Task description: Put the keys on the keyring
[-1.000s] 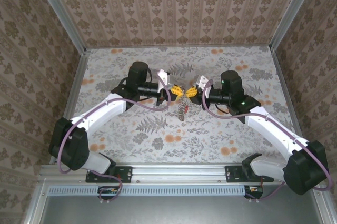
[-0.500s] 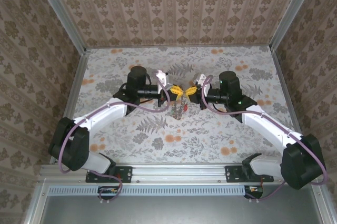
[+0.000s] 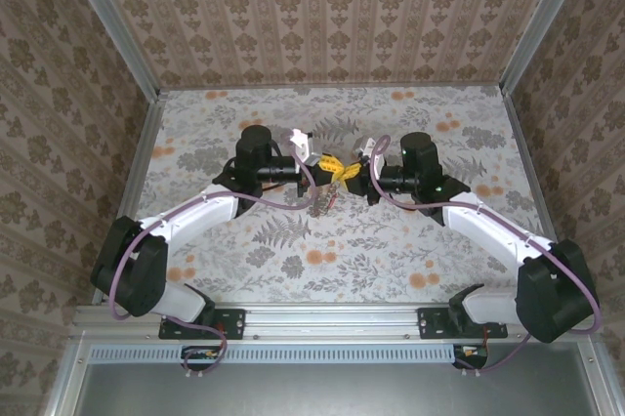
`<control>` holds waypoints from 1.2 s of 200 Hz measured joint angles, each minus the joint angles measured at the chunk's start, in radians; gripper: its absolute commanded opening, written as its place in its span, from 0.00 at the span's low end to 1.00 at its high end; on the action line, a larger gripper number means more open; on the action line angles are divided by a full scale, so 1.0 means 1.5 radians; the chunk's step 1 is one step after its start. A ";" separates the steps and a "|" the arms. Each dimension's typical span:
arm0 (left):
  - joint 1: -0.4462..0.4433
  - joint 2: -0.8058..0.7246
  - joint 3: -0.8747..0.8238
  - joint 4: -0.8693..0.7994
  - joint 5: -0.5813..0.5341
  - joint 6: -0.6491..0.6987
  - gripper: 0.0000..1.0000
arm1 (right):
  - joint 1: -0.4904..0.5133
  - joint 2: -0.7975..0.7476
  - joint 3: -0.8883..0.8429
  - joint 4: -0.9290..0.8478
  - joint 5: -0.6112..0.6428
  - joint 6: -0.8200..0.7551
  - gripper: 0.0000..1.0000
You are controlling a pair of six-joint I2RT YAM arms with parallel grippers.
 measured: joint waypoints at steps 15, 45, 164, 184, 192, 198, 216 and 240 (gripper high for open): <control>0.000 0.000 0.000 -0.001 0.000 0.004 0.00 | 0.000 -0.008 0.000 -0.007 0.010 -0.005 0.00; 0.001 0.000 0.000 -0.004 -0.002 0.014 0.00 | 0.000 -0.017 0.000 -0.022 0.013 -0.013 0.00; 0.001 -0.002 -0.031 0.006 -0.036 0.015 0.00 | 0.002 -0.026 0.004 -0.078 0.048 -0.060 0.24; 0.001 -0.002 -0.034 0.007 -0.037 0.014 0.00 | 0.002 -0.033 0.004 -0.092 0.051 -0.078 0.27; 0.001 -0.002 -0.035 0.008 -0.037 0.014 0.00 | 0.002 -0.034 0.004 -0.094 0.051 -0.083 0.27; 0.001 -0.002 -0.035 0.010 -0.037 0.014 0.00 | 0.002 -0.034 0.004 -0.094 0.051 -0.085 0.28; 0.001 -0.002 -0.037 0.017 -0.037 0.014 0.00 | 0.002 -0.034 0.004 -0.090 0.050 -0.085 0.27; 0.001 -0.002 -0.037 0.023 -0.037 0.014 0.00 | 0.002 -0.031 0.005 -0.069 0.046 -0.072 0.27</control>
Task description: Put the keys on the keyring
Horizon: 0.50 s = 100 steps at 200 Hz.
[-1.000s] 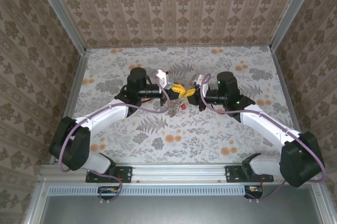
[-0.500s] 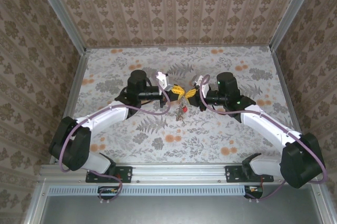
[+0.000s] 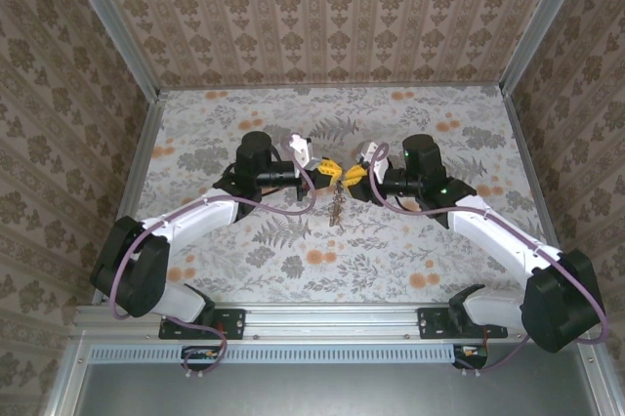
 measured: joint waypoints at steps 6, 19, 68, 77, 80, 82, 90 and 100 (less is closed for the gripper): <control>0.000 0.000 0.000 0.001 0.000 -0.001 0.00 | 0.000 0.004 0.002 0.005 -0.001 0.003 0.27; 0.000 0.000 0.000 0.002 0.000 -0.002 0.00 | 0.000 0.013 0.004 0.023 -0.004 0.010 0.27; 0.000 0.000 0.000 0.006 0.000 -0.002 0.00 | 0.000 0.038 0.012 0.048 -0.022 0.026 0.14; 0.001 0.000 0.000 0.007 -0.001 -0.002 0.00 | 0.001 0.038 0.012 0.052 -0.025 0.027 0.12; 0.001 0.000 0.000 0.007 -0.002 -0.002 0.00 | 0.001 0.038 0.012 0.053 -0.026 0.027 0.11; 0.001 0.000 0.000 0.007 -0.002 -0.002 0.00 | 0.001 0.038 0.012 0.053 -0.026 0.028 0.10; 0.001 0.000 0.000 0.010 -0.003 -0.002 0.00 | 0.001 0.038 0.012 0.055 -0.028 0.032 0.08; 0.003 0.000 0.000 0.011 -0.004 -0.002 0.00 | 0.001 0.038 0.012 0.056 -0.033 0.033 0.03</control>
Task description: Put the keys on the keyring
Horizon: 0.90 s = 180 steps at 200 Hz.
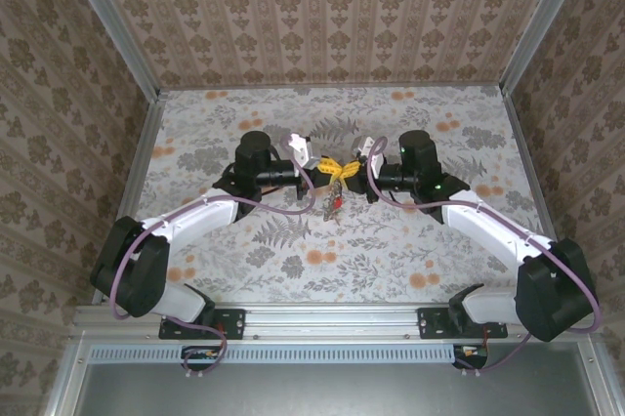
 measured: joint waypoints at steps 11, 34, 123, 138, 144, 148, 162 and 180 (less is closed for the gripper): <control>0.002 0.000 0.000 0.002 -0.001 0.000 0.00 | 0.000 0.000 0.000 0.000 -0.003 0.001 0.00; 0.002 0.000 0.000 0.002 -0.001 0.000 0.00 | 0.000 0.000 0.002 -0.007 -0.004 0.002 0.00; 0.031 -0.065 0.013 -0.164 -0.024 0.084 0.32 | 0.012 0.000 0.100 -0.211 0.062 -0.102 0.00; 0.035 -0.070 0.039 -0.243 -0.026 0.127 0.34 | 0.024 -0.001 0.117 -0.252 0.092 -0.134 0.00; 0.036 -0.070 0.052 -0.272 -0.026 0.144 0.36 | 0.030 -0.001 0.123 -0.268 0.104 -0.145 0.00; 0.036 -0.070 0.060 -0.289 -0.026 0.154 0.37 | 0.034 -0.001 0.128 -0.280 0.111 -0.155 0.00; 0.036 -0.070 0.079 -0.330 -0.024 0.181 0.42 | 0.046 -0.001 0.141 -0.313 0.132 -0.179 0.00; 0.035 -0.069 0.094 -0.367 -0.021 0.202 0.41 | 0.058 -0.001 0.156 -0.340 0.154 -0.204 0.00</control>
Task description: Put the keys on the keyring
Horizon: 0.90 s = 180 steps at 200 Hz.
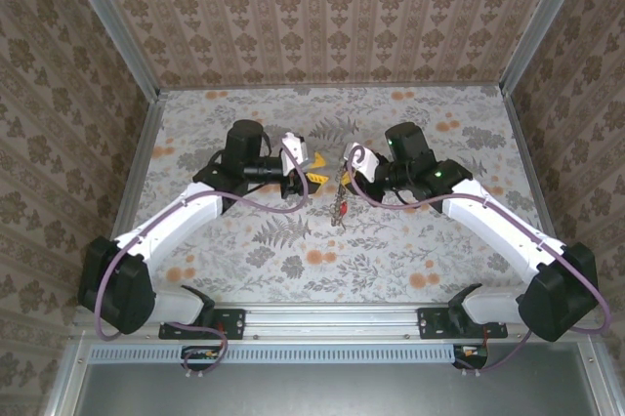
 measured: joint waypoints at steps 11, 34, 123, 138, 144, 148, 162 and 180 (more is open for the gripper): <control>-0.003 0.005 0.011 -0.022 0.002 0.012 0.41 | 0.006 0.000 0.007 -0.012 0.009 -0.010 0.00; -0.013 0.023 0.031 -0.043 0.006 0.028 0.41 | 0.014 0.000 0.021 -0.033 0.019 -0.024 0.00; -0.039 0.061 0.051 -0.077 0.010 0.057 0.26 | 0.017 0.000 0.031 -0.052 0.019 -0.037 0.00; -0.041 0.061 0.053 -0.078 0.010 0.062 0.25 | 0.017 0.000 0.031 -0.051 0.018 -0.037 0.00; -0.042 0.062 0.055 -0.078 0.010 0.062 0.25 | 0.017 0.000 0.031 -0.051 0.018 -0.037 0.00; -0.043 0.062 0.058 -0.079 0.010 0.062 0.25 | 0.017 0.000 0.031 -0.051 0.018 -0.037 0.00; -0.047 0.062 0.064 -0.078 0.010 0.063 0.23 | 0.017 0.000 0.031 -0.051 0.016 -0.037 0.00; -0.051 0.062 0.068 -0.078 0.009 0.066 0.17 | 0.017 0.000 0.031 -0.048 0.011 -0.036 0.00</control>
